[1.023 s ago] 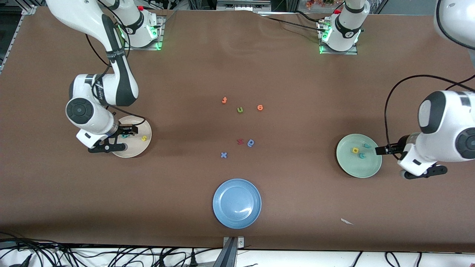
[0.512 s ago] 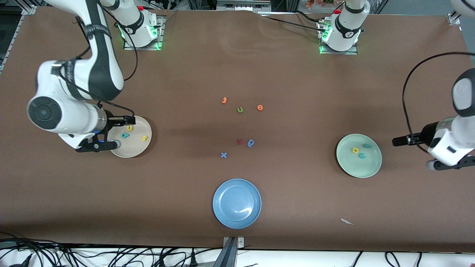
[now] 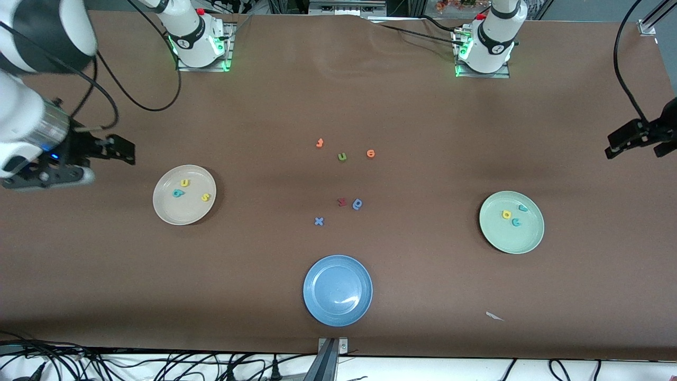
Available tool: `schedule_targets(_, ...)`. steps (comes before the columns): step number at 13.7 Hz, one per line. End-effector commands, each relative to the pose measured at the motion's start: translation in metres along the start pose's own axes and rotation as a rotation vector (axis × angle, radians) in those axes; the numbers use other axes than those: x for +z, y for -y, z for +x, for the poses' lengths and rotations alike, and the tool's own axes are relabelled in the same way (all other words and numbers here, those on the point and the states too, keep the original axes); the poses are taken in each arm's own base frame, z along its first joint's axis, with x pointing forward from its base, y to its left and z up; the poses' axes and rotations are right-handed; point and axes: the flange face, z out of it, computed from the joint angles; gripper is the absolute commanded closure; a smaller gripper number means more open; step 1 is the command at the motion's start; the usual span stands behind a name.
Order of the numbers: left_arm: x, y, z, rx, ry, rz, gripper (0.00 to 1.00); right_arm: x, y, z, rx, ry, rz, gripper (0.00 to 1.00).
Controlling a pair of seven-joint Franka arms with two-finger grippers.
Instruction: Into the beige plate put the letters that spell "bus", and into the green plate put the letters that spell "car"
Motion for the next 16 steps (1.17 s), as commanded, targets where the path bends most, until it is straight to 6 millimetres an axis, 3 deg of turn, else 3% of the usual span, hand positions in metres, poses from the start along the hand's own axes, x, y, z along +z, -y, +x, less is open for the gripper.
schedule_targets(1,0.007,0.001,-0.006,0.023,0.004,-0.016,0.0,-0.006,-0.013,-0.044,0.045,-0.004,0.018,0.0)
schedule_targets(5,0.005,-0.001,-0.005,0.019,0.015,-0.018,0.0,-0.024,-0.039,-0.06,0.136,-0.009,0.039,0.0)
schedule_targets(16,0.006,0.001,-0.007,0.027,0.029,-0.016,0.0,-0.033,-0.043,-0.051,0.13,-0.032,0.015,0.0)
